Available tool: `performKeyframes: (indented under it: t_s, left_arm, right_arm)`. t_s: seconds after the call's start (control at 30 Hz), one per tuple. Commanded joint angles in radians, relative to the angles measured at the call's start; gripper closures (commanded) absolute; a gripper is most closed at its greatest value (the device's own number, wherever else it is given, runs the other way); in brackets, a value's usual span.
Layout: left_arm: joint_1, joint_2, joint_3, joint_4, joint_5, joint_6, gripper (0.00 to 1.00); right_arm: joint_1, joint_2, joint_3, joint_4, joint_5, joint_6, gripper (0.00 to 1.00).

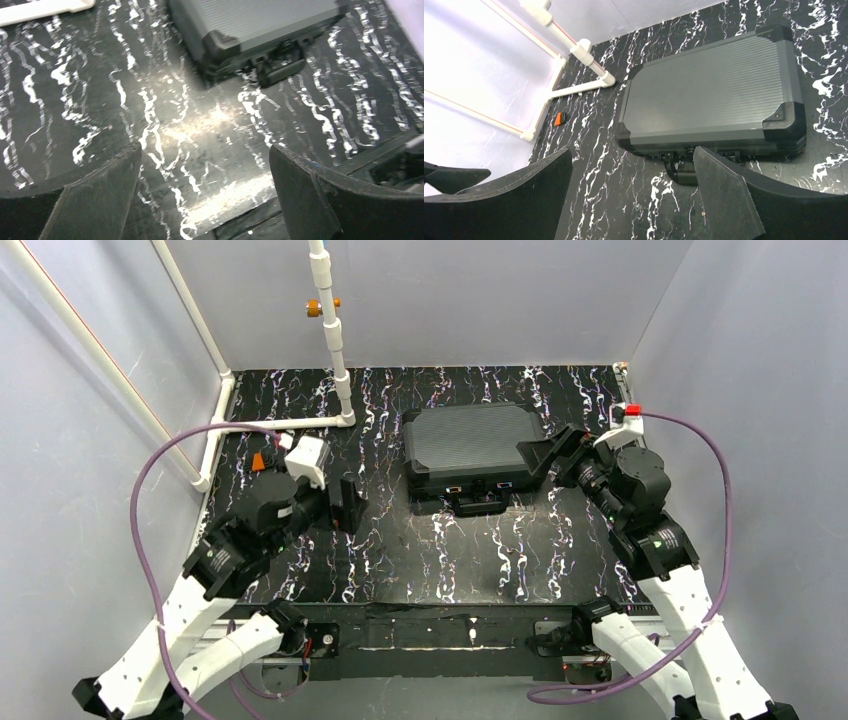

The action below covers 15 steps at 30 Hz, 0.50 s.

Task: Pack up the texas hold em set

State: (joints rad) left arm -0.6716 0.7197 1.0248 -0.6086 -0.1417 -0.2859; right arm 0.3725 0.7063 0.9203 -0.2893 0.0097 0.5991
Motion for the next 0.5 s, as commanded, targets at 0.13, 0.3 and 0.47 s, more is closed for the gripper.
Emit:
performKeyframes:
  t_s: [0.13, 0.3, 0.47]
  left_arm:
    - [0.002, -0.162, -0.201, -0.005, -0.207, 0.075, 0.02]
    - [0.002, -0.171, -0.218, -0.005, -0.243, 0.108, 0.02]
    - [0.002, -0.121, -0.206, -0.012, -0.289, 0.126, 0.02]
  right_arm:
    - [-0.004, -0.080, -0.094, 0.037, -0.083, 0.055, 0.01]
    - [-0.004, -0.096, -0.133, 0.057, -0.102, 0.113, 0.02]
    - [-0.004, -0.115, -0.160, 0.041, -0.093, 0.139, 0.02]
